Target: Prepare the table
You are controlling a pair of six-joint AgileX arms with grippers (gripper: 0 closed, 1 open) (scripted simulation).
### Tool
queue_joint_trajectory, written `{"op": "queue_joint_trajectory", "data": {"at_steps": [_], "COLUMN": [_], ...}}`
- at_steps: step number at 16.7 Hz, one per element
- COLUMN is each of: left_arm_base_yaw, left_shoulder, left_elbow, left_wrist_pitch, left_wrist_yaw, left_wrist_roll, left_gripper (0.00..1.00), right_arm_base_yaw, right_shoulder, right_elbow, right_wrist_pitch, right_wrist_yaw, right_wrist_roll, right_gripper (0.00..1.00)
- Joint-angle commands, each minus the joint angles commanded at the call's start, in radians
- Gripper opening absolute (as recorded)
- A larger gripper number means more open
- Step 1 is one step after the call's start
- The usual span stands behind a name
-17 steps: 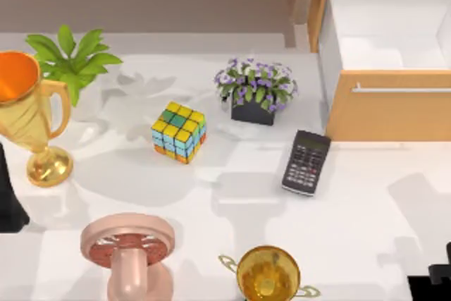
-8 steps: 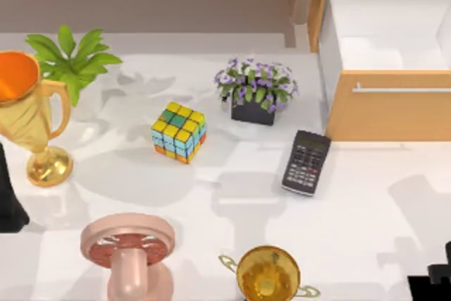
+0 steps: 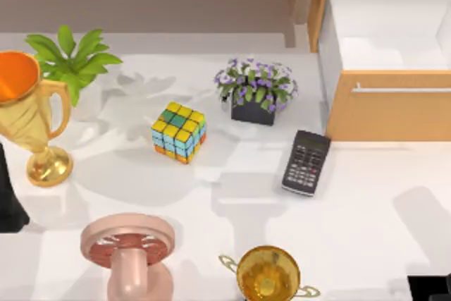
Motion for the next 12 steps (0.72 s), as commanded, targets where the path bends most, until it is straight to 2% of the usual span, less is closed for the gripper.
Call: {"op": "queue_joint_trajectory", "data": {"at_steps": [4, 12], "left_arm_base_yaw": [0.000, 0.000], "left_shoulder": [0.000, 0.000], "left_elbow": [0.000, 0.000], "left_wrist_pitch": [0.000, 0.000], "left_wrist_yaw": [0.000, 0.000], "left_wrist_roll": [0.000, 0.000], "left_gripper": [1.00, 1.00], "right_arm_base_yaw": [0.000, 0.000], "right_shoulder": [0.000, 0.000], "right_elbow": [0.000, 0.000], "right_wrist_pitch": [0.000, 0.000], "right_wrist_yaw": [0.000, 0.000], "right_wrist_roll": [0.000, 0.000], "right_gripper": [0.00, 0.60]}}
